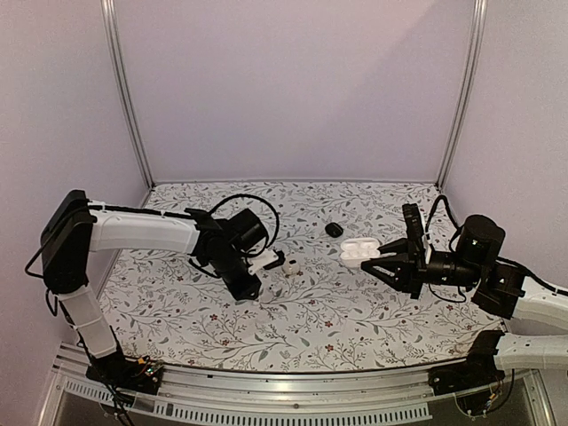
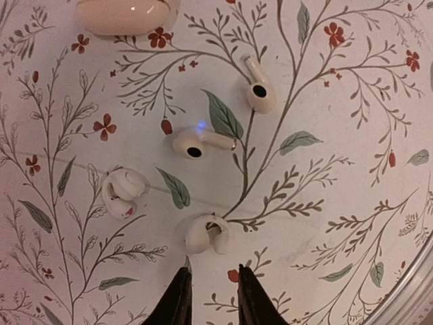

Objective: Insert the wireless bluetooth earbuds into the charging case
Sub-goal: Pick up the right earbud from the center of the board.

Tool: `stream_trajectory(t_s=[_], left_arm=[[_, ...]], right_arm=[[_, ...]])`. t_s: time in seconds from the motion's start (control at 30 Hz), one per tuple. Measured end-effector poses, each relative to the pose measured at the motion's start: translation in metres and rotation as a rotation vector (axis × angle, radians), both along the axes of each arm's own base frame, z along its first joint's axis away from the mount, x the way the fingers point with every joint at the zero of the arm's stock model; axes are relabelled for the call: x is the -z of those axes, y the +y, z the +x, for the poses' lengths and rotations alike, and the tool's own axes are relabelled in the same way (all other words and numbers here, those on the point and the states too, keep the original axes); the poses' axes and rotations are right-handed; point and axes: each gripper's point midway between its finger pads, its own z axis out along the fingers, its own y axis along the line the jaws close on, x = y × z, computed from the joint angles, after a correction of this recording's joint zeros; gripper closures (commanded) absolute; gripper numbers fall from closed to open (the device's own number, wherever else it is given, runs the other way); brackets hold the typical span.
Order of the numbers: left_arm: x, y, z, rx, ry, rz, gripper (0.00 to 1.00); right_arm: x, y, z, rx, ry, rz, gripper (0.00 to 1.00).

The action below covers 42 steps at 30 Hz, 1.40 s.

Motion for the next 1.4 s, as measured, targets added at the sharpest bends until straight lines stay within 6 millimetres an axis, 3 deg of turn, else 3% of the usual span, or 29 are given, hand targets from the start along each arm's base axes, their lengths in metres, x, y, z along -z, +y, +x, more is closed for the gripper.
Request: stream_trajectory(t_s=[0.27, 0.47, 0.8, 1.4], left_arm=[[0.01, -0.017, 0.014, 0.045, -0.092, 0.098, 0.81], [0.027, -0.012, 0.023, 0.019, -0.09, 0.159, 0.84], [0.031, -0.002, 0.032, -0.017, -0.093, 0.192, 0.88], [0.013, 0.019, 0.01, -0.122, 0.008, 0.159, 0.86]], right_arm=[[0.0, 0.0, 0.0, 0.001, 0.014, 0.004, 1.0], [-0.001, 0.0, 0.0, 0.001, 0.017, 0.006, 1.0], [-0.003, -0.002, -0.001, 0.007, 0.013, 0.013, 1.0], [-0.003, -0.002, -0.001, 0.007, 0.012, 0.015, 1.0]])
